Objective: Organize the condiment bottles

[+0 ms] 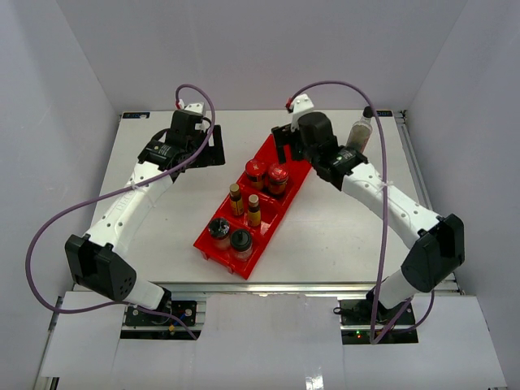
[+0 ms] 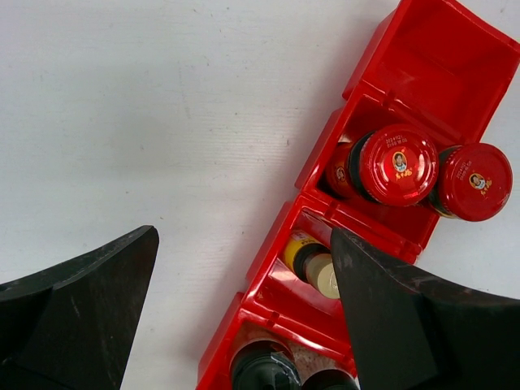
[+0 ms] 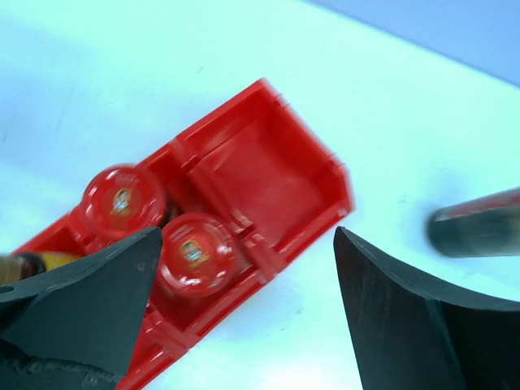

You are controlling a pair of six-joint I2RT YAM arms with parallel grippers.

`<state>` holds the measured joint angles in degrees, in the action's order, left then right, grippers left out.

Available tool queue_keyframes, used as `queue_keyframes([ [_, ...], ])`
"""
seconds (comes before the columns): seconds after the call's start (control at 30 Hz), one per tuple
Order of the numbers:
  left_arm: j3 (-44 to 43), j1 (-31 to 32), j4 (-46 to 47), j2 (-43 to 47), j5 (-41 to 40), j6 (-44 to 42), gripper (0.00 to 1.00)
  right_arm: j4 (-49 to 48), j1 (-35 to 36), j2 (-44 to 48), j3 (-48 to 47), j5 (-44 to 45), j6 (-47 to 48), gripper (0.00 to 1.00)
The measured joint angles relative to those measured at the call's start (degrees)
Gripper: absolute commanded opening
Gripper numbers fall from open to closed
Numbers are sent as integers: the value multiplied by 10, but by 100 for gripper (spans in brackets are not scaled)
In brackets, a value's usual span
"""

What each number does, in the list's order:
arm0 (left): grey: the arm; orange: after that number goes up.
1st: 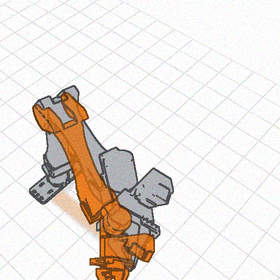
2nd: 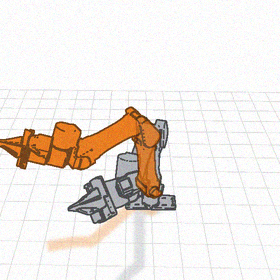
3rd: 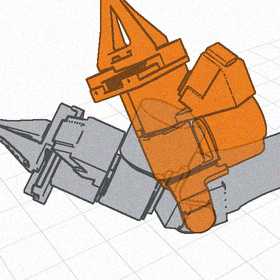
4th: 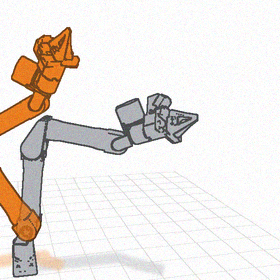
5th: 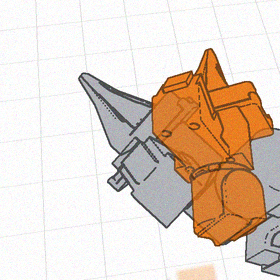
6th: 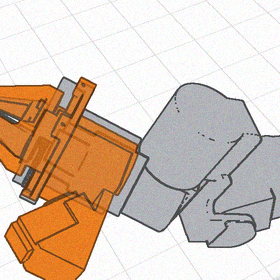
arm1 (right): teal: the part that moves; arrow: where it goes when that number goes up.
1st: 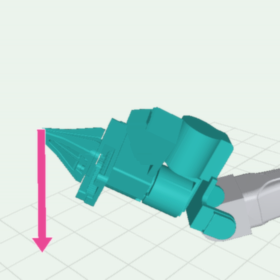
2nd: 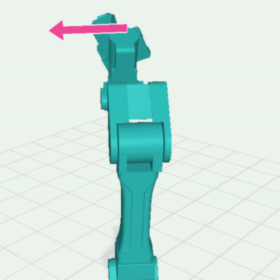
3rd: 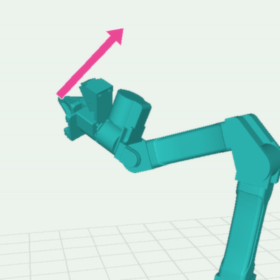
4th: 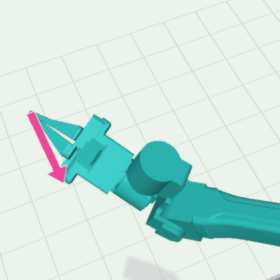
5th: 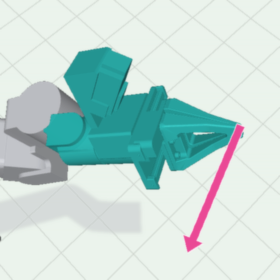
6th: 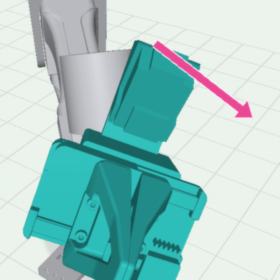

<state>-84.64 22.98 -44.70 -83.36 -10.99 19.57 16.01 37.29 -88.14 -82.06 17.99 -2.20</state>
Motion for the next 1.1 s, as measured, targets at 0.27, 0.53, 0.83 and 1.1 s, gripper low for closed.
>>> queue_keyframes([
  [0.27,33,0,1,21,25,-9,98,90,-142,-26,-164,24,0,96],
  [0.53,52,0,2,43,38,-21,98,132,-257,-76,-231,29,-13,96],
  [0.83,55,0,2,44,40,-33,98,127,-301,-113,-201,-6,-8,96],
  [1.1,55,0,3,44,42,-37,98,88,-319,-144,-191,-37,4,92],
])
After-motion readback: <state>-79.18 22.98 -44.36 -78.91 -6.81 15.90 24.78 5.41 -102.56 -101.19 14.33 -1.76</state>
